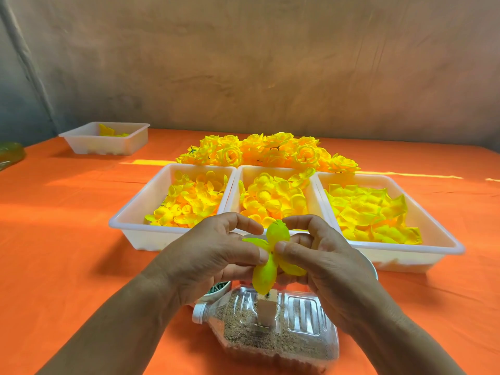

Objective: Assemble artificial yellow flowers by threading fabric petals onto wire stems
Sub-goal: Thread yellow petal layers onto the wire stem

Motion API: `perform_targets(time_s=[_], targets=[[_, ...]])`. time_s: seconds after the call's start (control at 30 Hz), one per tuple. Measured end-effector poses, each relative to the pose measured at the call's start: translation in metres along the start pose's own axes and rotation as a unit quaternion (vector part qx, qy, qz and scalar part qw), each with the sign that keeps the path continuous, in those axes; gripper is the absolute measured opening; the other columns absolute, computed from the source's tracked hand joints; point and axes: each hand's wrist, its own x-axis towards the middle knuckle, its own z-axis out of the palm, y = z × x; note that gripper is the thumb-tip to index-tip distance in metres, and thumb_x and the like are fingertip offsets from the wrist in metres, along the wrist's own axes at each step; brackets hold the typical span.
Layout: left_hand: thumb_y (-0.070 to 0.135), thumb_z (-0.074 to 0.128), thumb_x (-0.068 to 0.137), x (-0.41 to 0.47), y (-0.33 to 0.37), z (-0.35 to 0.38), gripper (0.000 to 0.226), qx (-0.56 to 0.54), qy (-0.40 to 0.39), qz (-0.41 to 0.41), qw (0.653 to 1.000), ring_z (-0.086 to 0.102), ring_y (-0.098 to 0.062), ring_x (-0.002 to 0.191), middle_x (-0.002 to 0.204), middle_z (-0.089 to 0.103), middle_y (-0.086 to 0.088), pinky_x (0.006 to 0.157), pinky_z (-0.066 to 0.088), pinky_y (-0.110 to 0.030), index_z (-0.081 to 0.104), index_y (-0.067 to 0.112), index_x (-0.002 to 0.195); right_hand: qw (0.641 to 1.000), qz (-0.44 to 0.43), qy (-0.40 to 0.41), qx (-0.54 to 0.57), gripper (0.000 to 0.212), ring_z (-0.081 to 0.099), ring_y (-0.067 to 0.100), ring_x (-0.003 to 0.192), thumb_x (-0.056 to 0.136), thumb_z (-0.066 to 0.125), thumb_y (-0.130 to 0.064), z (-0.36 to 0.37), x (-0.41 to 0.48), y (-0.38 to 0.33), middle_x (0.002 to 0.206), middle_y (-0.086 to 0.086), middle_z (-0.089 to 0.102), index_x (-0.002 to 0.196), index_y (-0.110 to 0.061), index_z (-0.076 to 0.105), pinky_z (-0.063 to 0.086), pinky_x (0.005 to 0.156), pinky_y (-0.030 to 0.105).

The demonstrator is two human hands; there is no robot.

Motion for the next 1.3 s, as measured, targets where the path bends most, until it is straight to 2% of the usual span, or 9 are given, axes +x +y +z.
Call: perform_targets(time_s=[0.37,0.53,0.67,0.77,0.9,1.0,1.07,1.2,1.3], targets=[[-0.001,0.074,0.059,0.003,-0.004,-0.003,0.050,0.010,0.002,0.003,1.000,0.072,-0.022,0.065,0.075,0.073,-0.009,0.056,0.057,-0.028,0.061,0.005,0.107,1.000,-0.004,0.002,-0.011,0.028,0.069,0.023,0.063,0.086,0.066,-0.003,0.000,0.000,0.002,0.072,0.004,0.064,0.110,-0.016,0.059,0.054,0.054,0.032],[-0.011,0.062,0.085,0.007,-0.008,-0.012,0.027,0.013,-0.027,-0.027,0.999,0.072,-0.018,0.068,0.077,0.073,-0.007,0.063,0.059,-0.031,0.064,0.011,0.101,1.000,0.018,0.010,-0.011,0.028,0.069,0.023,0.066,0.086,0.066,-0.005,0.001,0.001,0.002,0.076,0.007,0.064,0.111,-0.016,0.059,0.054,0.055,0.033],[-0.002,0.067,0.072,0.010,-0.010,-0.012,0.026,-0.003,-0.036,-0.039,0.999,0.071,-0.018,0.067,0.079,0.073,-0.008,0.062,0.059,-0.030,0.071,0.014,0.092,0.999,0.039,0.008,-0.006,0.030,0.068,0.021,0.065,0.084,0.067,-0.006,0.001,0.001,0.002,0.075,0.003,0.066,0.112,-0.015,0.059,0.052,0.055,0.032],[-0.002,0.065,0.072,0.010,-0.010,-0.013,0.025,-0.012,-0.048,-0.046,0.998,0.071,-0.018,0.067,0.082,0.072,-0.010,0.064,0.060,-0.030,0.076,0.017,0.083,0.999,0.042,0.003,-0.008,0.030,0.068,0.020,0.064,0.085,0.067,-0.007,0.001,0.002,0.003,0.073,0.000,0.067,0.112,-0.015,0.059,0.053,0.055,0.033],[-0.011,0.061,0.083,0.008,-0.009,-0.012,0.026,-0.013,-0.049,-0.055,0.997,0.069,-0.018,0.065,0.085,0.070,-0.013,0.064,0.060,-0.030,0.071,0.011,0.093,0.999,0.045,0.006,-0.018,0.029,0.068,0.020,0.066,0.085,0.067,-0.006,0.002,0.002,0.003,0.075,0.001,0.065,0.111,-0.016,0.059,0.053,0.057,0.034],[-0.002,0.066,0.066,0.005,-0.010,-0.006,0.037,-0.008,-0.028,-0.055,0.998,0.067,-0.017,0.060,0.080,0.071,-0.012,0.057,0.058,-0.028,0.066,0.005,0.102,0.998,0.048,0.013,-0.030,0.028,0.067,0.016,0.064,0.084,0.066,-0.006,0.003,0.001,0.003,0.086,0.010,0.064,0.110,-0.016,0.059,0.052,0.054,0.032],[-0.003,0.068,0.064,0.004,-0.011,-0.003,0.045,-0.001,-0.013,-0.057,0.998,0.067,-0.016,0.056,0.074,0.071,-0.010,0.054,0.056,-0.026,0.061,0.002,0.108,0.998,0.048,0.017,-0.034,0.026,0.067,0.015,0.062,0.085,0.066,-0.007,0.003,0.000,0.004,0.089,0.012,0.064,0.109,-0.015,0.059,0.052,0.054,0.032],[-0.014,0.058,0.083,0.004,-0.016,-0.001,0.029,0.023,-0.002,-0.074,0.997,0.063,-0.011,0.051,0.060,0.066,-0.001,0.055,0.058,-0.027,0.060,0.005,0.104,0.997,0.057,0.017,-0.039,0.021,0.064,0.017,0.057,0.087,0.064,-0.006,0.002,-0.001,0.007,0.077,0.006,0.063,0.107,-0.014,0.059,0.050,0.050,0.030],[-0.011,0.065,0.078,0.006,-0.021,-0.002,0.030,0.047,0.003,-0.085,0.995,0.060,-0.014,0.054,0.063,0.063,-0.003,0.059,0.058,-0.030,0.061,0.006,0.102,0.995,0.072,0.011,-0.065,0.020,0.063,0.018,0.056,0.087,0.065,-0.007,0.000,-0.001,0.010,0.071,0.005,0.061,0.105,-0.013,0.059,0.047,0.047,0.028]])
